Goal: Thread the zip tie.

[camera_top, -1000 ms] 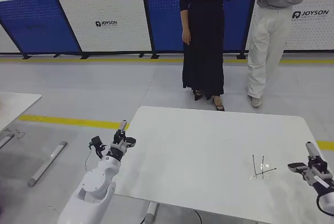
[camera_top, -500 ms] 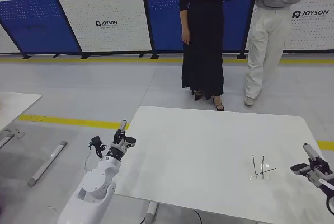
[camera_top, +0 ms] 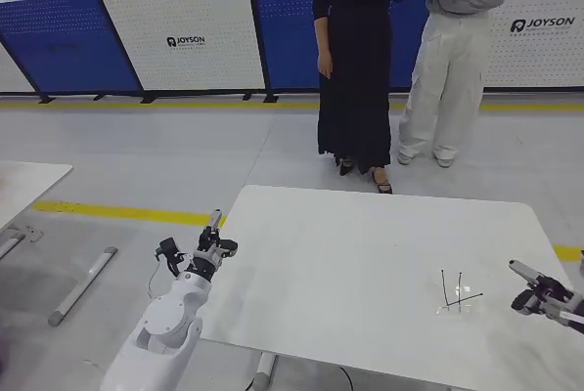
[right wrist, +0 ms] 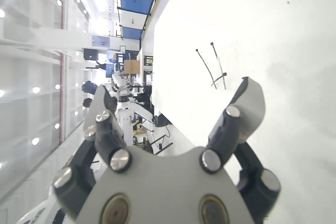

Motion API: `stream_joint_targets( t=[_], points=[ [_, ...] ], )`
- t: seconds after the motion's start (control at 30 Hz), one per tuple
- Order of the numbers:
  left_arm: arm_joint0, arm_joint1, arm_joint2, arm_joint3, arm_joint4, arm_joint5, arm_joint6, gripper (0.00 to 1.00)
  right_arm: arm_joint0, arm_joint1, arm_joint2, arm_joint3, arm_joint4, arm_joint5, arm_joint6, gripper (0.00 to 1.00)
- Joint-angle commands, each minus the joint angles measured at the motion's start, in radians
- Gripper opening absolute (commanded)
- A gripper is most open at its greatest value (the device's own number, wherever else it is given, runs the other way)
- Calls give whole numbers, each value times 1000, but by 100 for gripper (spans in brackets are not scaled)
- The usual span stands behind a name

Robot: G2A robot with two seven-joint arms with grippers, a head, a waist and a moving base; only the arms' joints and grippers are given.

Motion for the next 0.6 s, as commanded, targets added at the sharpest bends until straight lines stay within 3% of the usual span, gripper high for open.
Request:
stream_joint_targets(
  t=[0.0,0.33,0.57],
  points=[
    [0,0,0,0,0,0,0,100,33,3,-34,36,-42,16,8,100],
    [0,0,0,0,0,0,0,100,33,3,-34,36,-42,16,8,100],
    [0,0,0,0,0,0,0,100,116,3,-141,140,-110,-14,18,100]
  ],
)
